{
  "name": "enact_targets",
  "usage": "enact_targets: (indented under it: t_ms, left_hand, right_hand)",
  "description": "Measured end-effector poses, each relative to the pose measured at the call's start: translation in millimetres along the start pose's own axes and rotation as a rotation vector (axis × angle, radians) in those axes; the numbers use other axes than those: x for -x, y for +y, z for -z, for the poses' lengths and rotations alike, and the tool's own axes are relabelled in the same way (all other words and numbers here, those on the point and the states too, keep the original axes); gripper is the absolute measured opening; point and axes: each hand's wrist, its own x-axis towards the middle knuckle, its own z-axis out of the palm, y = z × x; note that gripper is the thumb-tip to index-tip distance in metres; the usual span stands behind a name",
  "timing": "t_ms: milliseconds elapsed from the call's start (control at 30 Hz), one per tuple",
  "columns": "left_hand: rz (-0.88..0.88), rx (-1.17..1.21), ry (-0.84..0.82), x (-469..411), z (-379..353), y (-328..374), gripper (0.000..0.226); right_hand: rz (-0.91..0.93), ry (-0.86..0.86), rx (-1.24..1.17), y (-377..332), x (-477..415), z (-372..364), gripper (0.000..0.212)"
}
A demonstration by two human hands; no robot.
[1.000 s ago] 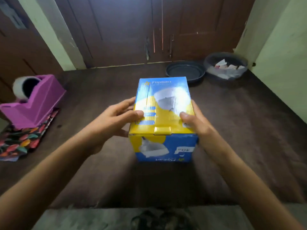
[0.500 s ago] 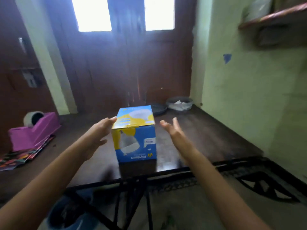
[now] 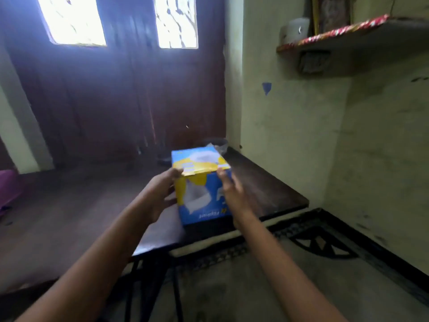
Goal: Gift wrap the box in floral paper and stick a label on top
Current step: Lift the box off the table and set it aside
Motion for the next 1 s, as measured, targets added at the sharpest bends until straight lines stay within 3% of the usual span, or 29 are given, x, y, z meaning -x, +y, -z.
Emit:
enact_targets:
  t_ms: [100, 367, 433, 500, 533, 600, 700, 833, 1000]
  left_hand:
    - [-0.002, 0.016, -0.135, -18, -54, -2, 0.013]
    - [-0.101, 0.024, -0.312, -36, -123, -5, 0.027]
    - [-0.088, 0.01, -0.337, -40, -115, -6, 0.032]
    - [-0.104, -0.017, -0.303, -42, -94, -8, 0.038]
    - [-0.127, -0.035, -0.263, -44, -81, -8, 0.048]
    - [-0.174, -0.103, -0.161, -40, -40, -2, 0.057]
    - [-0.262, -0.222, 0.001, -25, 32, 8, 0.049]
    - [-0.296, -0.371, 0.271, 14, 149, 13, 0.036]
    - [-0.253, -0.513, 0.579, 77, 270, 7, 0.027]
  right_hand:
    - [0.017, 0.128, -0.044, -4, -11, 52, 0.028]
    - [-0.023, 0.252, -0.006, -2, -41, 120, 0.021]
    - [-0.011, 0.273, 0.061, -3, -43, 117, 0.039]
    - [0.1, 0.4, 0.271, -8, -36, 107, 0.085]
    - [0.219, 0.475, 0.35, -12, -28, 99, 0.095]
    - [0.5, 0.531, 0.381, -19, -13, 66, 0.086]
    - [0.613, 0.35, 0.272, -25, 3, -4, 0.072]
    - [0.526, -0.064, 0.089, -23, 25, -125, 0.064]
    - [0.447, -0.421, 0.071, -13, 58, -248, 0.057]
